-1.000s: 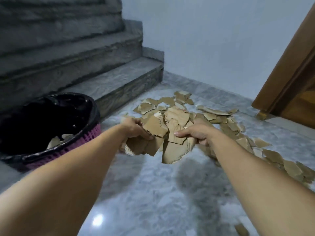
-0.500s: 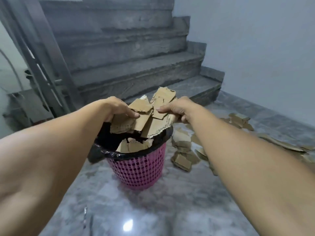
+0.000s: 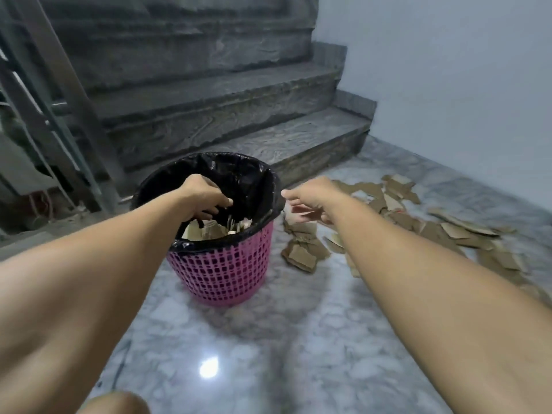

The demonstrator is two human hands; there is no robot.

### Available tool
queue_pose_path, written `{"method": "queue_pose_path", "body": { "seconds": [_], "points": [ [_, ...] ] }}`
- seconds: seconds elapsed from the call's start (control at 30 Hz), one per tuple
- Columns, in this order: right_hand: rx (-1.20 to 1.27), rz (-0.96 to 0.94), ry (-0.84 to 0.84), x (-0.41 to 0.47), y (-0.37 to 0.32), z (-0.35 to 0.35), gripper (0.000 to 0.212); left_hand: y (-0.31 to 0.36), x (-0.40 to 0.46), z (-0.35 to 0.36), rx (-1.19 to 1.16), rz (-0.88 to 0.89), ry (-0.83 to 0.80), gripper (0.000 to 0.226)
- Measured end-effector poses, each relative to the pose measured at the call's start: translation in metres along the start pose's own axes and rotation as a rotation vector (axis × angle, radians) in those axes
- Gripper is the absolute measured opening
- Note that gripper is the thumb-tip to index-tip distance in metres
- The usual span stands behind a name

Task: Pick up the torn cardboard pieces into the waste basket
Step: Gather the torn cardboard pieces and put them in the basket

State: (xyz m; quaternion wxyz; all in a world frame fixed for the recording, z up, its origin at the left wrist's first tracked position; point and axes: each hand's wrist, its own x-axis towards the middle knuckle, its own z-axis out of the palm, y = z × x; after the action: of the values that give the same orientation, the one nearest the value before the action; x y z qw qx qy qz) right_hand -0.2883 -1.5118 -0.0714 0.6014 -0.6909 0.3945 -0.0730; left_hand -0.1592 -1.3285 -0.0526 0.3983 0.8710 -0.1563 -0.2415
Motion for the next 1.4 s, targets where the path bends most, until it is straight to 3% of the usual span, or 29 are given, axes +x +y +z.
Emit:
{"method": "queue_pose_path", "body": {
  "seconds": [0.2, 0.4, 0.57, 0.63, 0.73, 0.87, 0.97, 1.07, 1.17, 1.27, 1.33, 1.4],
  "points": [
    [-0.043, 0.133, 0.05, -0.036, 0.054, -0.103, 0.015, 0.059, -0.028, 0.089, 0.146, 0.263, -0.078, 0.025],
    [-0.043, 0.325, 0.182, -0.091, 0.157, -0.232, 0.015, 0.095, -0.077, 0.239, 0.36, 0.371, -0.416, 0.027],
    [0.005, 0.47, 0.278, -0.144, 0.252, -0.32, 0.009, 0.092, -0.118, 0.364, 0.517, 0.39, -0.646, 0.049],
    [0.003, 0.543, 0.327, -0.166, 0.298, -0.354, 0.02, 0.087, -0.14, 0.417, 0.599, 0.427, -0.724, 0.054],
    [0.024, 0.62, 0.366, -0.187, 0.351, -0.377, 0.039, 0.07, -0.168, 0.47, 0.71, 0.484, -0.823, 0.058],
    [0.012, 0.739, 0.389, -0.215, 0.416, -0.394, 0.036, 0.037, -0.202, 0.538, 0.841, 0.548, -0.929, 0.062],
    [-0.246, 0.842, 0.327, -0.23, 0.458, -0.403, 0.033, 0.014, -0.224, 0.577, 0.899, 0.613, -0.962, 0.065],
    [-0.477, 0.89, 0.325, -0.243, 0.489, -0.407, 0.048, -0.008, -0.242, 0.603, 0.906, 0.644, -0.979, 0.064],
    [-0.501, 0.975, 0.313, -0.253, 0.515, -0.407, 0.063, -0.027, -0.255, 0.622, 0.964, 0.696, -0.947, 0.06],
    [-0.465, 0.993, 0.362, -0.248, 0.535, -0.401, 0.058, -0.041, -0.259, 0.635, 0.987, 0.791, -0.926, 0.045],
    [-0.455, 0.966, 0.462, -0.242, 0.542, -0.396, 0.052, -0.042, -0.257, 0.638, 0.926, 0.78, -0.946, 0.025],
    [-0.511, 0.913, 0.461, -0.235, 0.543, -0.395, 0.047, -0.041, -0.252, 0.64, 0.89, 0.732, -0.942, 0.023]
  ]
}}
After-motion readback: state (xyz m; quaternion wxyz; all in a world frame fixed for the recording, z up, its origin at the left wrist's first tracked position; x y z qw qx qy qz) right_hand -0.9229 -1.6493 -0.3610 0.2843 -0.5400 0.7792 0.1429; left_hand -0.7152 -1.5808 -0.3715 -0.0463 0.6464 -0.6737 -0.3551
